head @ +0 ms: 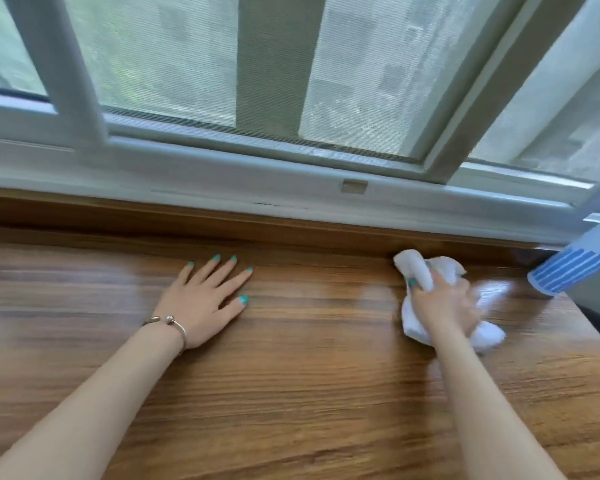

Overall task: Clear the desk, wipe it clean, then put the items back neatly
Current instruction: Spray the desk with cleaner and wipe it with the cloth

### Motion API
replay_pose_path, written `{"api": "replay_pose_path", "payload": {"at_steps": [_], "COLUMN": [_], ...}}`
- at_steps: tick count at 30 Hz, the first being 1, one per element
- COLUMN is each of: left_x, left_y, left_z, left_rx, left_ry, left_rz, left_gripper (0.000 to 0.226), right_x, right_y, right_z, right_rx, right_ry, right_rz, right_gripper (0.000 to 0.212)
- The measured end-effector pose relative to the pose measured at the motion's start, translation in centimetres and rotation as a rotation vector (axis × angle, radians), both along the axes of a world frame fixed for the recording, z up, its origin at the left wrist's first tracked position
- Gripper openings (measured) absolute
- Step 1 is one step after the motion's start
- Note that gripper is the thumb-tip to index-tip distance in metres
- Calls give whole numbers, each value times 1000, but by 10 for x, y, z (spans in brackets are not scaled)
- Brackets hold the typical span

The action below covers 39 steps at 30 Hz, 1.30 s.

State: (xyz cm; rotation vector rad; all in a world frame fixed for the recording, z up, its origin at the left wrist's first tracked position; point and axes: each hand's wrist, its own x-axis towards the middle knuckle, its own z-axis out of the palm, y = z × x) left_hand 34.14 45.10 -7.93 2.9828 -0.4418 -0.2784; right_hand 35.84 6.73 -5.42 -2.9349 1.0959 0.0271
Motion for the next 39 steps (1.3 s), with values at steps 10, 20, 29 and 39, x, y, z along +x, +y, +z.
{"api": "replay_pose_path", "payload": {"at_steps": [10,20,29,39], "left_x": [-3,-2,-2,-4], "left_y": [63,61,64,107], "left_z": [-4,-8,-7,-2], "left_rx": [-45,-88,-84,-446], "left_ry": [-24,-65,-89,-63], "left_rz": [32,19,22,-73], "left_gripper": [67,63,62,45], "right_x": [-22,0,-23,-25], "right_y": [278,186,244,186], "right_z": [-7,-4,1,-5], "right_rx": [-4,-24,-11,-34], "right_ry": [-51,-82,-24,-58], "right_rz": [480,-106,477,-187], "right_gripper": [53,52,50,49]}}
